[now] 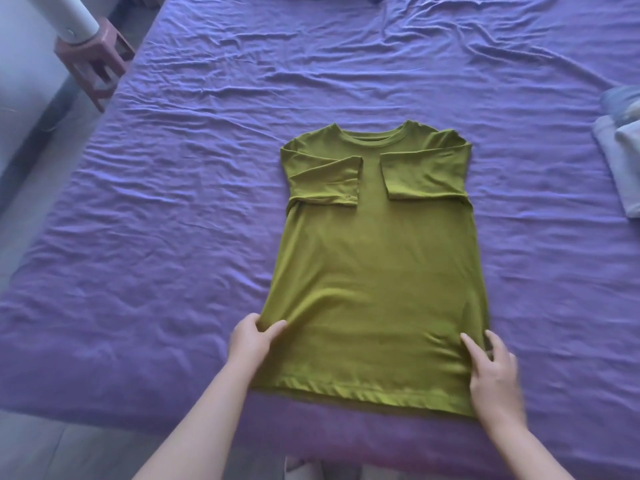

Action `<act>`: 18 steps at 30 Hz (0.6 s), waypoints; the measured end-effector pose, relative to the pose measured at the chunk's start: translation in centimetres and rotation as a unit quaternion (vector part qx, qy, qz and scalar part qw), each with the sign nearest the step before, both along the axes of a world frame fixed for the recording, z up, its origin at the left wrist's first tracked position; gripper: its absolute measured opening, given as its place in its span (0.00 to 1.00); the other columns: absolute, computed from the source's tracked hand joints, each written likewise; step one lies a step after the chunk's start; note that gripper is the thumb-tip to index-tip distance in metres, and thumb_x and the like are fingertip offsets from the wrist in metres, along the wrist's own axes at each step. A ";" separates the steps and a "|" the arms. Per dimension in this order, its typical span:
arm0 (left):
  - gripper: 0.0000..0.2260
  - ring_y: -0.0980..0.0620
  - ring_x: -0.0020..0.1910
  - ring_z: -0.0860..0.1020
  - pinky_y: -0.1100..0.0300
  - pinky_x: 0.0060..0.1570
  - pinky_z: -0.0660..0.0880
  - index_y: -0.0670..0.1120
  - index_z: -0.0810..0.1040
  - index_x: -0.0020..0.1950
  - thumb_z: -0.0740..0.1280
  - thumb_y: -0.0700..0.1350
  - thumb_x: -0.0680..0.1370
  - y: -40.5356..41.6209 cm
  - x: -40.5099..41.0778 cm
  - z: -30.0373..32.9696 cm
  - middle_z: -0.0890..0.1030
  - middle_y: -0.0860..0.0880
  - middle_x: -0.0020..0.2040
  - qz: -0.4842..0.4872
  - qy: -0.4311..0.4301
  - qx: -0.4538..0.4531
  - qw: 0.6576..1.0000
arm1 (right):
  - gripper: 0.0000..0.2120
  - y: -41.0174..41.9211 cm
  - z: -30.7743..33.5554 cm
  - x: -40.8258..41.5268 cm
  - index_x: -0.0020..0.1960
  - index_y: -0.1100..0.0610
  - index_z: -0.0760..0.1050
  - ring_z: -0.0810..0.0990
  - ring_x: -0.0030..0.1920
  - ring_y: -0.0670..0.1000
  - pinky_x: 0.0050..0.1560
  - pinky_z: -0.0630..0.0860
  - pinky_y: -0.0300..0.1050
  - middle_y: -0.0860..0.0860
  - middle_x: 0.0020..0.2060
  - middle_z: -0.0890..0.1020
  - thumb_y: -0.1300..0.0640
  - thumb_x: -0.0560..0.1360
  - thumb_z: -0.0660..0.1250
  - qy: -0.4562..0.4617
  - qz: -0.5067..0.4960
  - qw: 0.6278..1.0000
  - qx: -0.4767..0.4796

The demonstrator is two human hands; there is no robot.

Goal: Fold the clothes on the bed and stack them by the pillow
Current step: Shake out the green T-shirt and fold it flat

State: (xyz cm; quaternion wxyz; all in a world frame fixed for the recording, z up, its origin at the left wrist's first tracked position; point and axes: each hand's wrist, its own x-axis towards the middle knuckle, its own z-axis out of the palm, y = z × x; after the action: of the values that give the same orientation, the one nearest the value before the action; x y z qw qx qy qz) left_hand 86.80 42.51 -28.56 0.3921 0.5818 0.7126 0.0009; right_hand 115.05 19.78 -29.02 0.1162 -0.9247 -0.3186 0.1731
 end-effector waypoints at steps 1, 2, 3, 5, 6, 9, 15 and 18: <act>0.16 0.43 0.41 0.76 0.54 0.36 0.65 0.44 0.70 0.37 0.73 0.53 0.71 -0.2 -0.5 0.1 0.76 0.46 0.36 0.017 -0.002 0.018 1.000 | 0.24 -0.5 0.2 0.1 0.60 0.61 0.78 0.71 0.56 0.66 0.54 0.73 0.61 0.65 0.63 0.73 0.77 0.69 0.62 0.011 -0.012 1.000 0.009; 0.16 0.42 0.42 0.76 0.54 0.37 0.65 0.42 0.71 0.38 0.73 0.52 0.71 -0.3 -1.1 0.2 0.76 0.45 0.37 0.033 0.000 0.039 0.999 | 0.24 -1.1 0.3 0.3 0.60 0.62 0.77 0.70 0.57 0.67 0.56 0.73 0.61 0.65 0.62 0.73 0.78 0.68 0.61 0.010 -0.022 1.000 0.011; 0.16 0.41 0.45 0.77 0.54 0.39 0.65 0.41 0.73 0.40 0.73 0.52 0.71 -0.4 -1.7 0.3 0.77 0.43 0.39 0.048 0.000 0.055 0.997 | 0.24 -1.5 0.5 0.4 0.61 0.62 0.77 0.70 0.57 0.67 0.57 0.72 0.61 0.64 0.63 0.73 0.78 0.69 0.60 0.010 -0.027 1.000 0.012; 0.17 0.42 0.49 0.78 0.55 0.43 0.67 0.39 0.76 0.45 0.73 0.53 0.71 -0.9 -2.4 0.4 0.80 0.41 0.44 0.043 0.004 0.041 0.998 | 0.24 -1.9 0.8 -0.1 0.64 0.60 0.74 0.70 0.58 0.66 0.59 0.71 0.59 0.63 0.65 0.71 0.75 0.71 0.62 0.010 -0.012 1.000 0.009; 0.17 0.43 0.51 0.78 0.56 0.44 0.67 0.39 0.77 0.49 0.73 0.52 0.72 -1.4 -2.5 0.3 0.80 0.41 0.47 0.025 -0.001 0.011 1.000 | 0.24 -1.9 0.8 -0.6 0.66 0.58 0.73 0.71 0.59 0.66 0.59 0.71 0.58 0.62 0.66 0.70 0.72 0.72 0.63 0.015 -0.006 1.000 0.004; 0.09 0.48 0.43 0.77 0.60 0.39 0.70 0.40 0.79 0.44 0.72 0.46 0.73 -2.8 -2.8 0.0 0.82 0.42 0.43 -0.026 -0.042 -0.091 0.995 | 0.24 -2.4 0.8 -1.9 0.69 0.52 0.69 0.73 0.60 0.63 0.57 0.73 0.56 0.58 0.68 0.66 0.65 0.75 0.63 0.059 -0.039 0.997 -0.023; 0.16 0.43 0.50 0.77 0.54 0.45 0.70 0.48 0.73 0.42 0.71 0.59 0.71 -3.9 -5.4 1.0 0.80 0.46 0.45 -0.050 0.128 -0.010 0.990 | 0.24 -4.9 1.0 -2.7 0.65 0.55 0.75 0.71 0.61 0.64 0.57 0.71 0.59 0.62 0.65 0.70 0.69 0.70 0.66 -0.018 -0.029 0.997 -0.069; 0.17 0.40 0.51 0.75 0.49 0.47 0.72 0.46 0.77 0.50 0.77 0.51 0.66 -5.5 -4.2 1.1 0.79 0.43 0.48 -0.204 0.159 0.189 0.947 | 0.24 -4.6 1.2 -4.3 0.54 0.57 0.81 0.74 0.61 0.67 0.57 0.72 0.63 0.65 0.61 0.75 0.68 0.59 0.76 -0.102 0.099 0.990 -0.013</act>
State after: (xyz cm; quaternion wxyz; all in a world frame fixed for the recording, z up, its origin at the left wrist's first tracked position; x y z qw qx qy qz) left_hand 82.56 37.00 -27.44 0.1484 0.7707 0.6185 -0.0374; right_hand 110.74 15.23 -27.82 0.0534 -0.9029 -0.4164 0.0926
